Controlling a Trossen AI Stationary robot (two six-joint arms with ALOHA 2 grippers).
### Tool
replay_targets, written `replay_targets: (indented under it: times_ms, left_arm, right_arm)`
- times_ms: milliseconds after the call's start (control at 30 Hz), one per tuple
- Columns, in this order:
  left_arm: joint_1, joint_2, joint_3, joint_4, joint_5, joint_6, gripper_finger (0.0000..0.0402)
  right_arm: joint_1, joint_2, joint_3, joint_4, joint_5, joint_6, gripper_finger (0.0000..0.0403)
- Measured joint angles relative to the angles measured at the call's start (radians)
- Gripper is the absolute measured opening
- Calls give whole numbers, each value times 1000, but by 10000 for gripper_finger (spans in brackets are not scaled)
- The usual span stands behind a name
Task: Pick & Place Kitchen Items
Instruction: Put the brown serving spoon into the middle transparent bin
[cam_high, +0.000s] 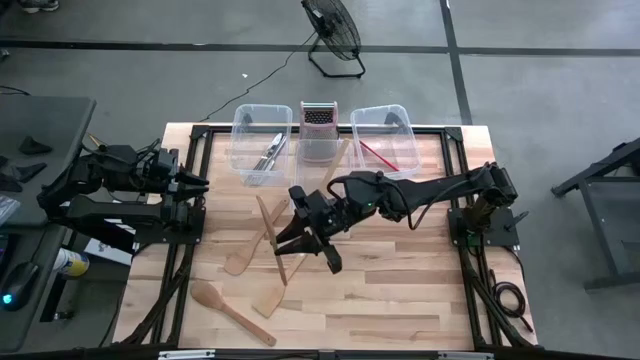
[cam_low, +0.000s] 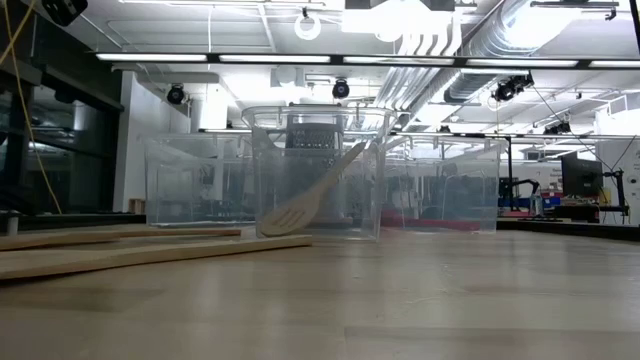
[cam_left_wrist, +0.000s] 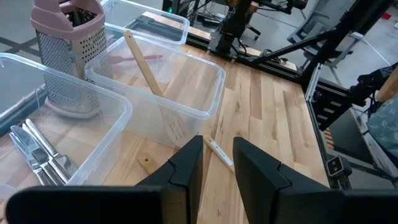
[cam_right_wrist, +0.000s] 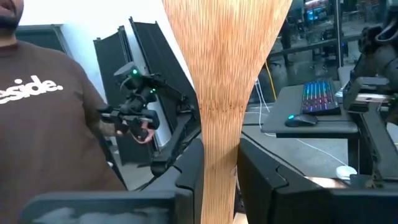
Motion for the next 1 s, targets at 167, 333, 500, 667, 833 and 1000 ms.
replay_targets:
  times_ms: [167, 333, 500, 667, 833, 1000]
  left_arm:
    - [0, 0, 0, 0, 0, 0, 88]
    - [0, 0, 0, 0, 0, 3, 88]
    - [0, 0, 0, 0, 0, 1, 88]
    - [0, 0, 0, 0, 0, -5, 88]
    - [0, 0, 0, 1, -1, -68, 88]
    - [0, 0, 0, 16, -21, -141, 88]
  right_arm:
    - [-20, 0, 0, 0, -7, 24, 65]
    - [-51, -3, 0, -45, 84, 39, 65]
    - [-106, -14, 0, -201, 396, 83, 65]
    - [-134, -13, 0, -334, 789, 231, 65]
    - [-153, -12, 0, -556, 1021, 502, 65]
    - [-153, -4, 0, -642, 1119, 565, 65]
